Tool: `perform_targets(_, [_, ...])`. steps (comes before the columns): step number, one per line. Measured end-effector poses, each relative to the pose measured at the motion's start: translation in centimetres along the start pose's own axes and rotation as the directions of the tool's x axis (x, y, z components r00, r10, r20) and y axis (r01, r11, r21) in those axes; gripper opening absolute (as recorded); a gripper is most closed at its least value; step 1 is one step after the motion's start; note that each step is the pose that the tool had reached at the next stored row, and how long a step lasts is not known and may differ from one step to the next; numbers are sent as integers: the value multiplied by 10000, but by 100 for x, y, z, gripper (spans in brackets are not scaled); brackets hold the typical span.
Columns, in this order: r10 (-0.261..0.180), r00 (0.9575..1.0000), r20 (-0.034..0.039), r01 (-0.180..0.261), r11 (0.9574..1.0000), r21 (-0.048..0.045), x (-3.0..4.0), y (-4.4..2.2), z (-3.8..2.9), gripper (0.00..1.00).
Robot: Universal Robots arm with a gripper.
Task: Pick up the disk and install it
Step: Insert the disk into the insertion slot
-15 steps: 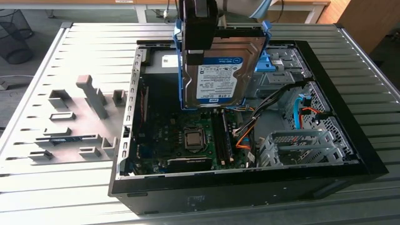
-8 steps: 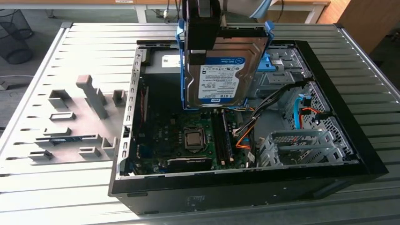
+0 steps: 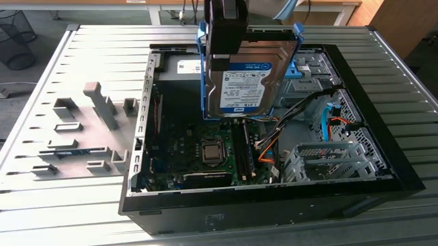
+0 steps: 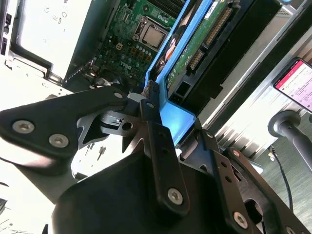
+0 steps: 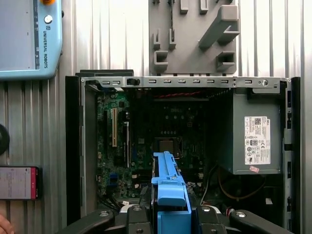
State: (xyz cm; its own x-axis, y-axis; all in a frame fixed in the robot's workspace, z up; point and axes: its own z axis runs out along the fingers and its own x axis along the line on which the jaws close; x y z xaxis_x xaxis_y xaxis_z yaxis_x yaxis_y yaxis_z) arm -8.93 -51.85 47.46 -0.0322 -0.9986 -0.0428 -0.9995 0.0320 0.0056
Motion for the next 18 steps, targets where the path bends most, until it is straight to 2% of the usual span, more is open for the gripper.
perform_targets(18, [-1, 10000, -1, 1, 10000, -1, 37, -3, -2, 37])
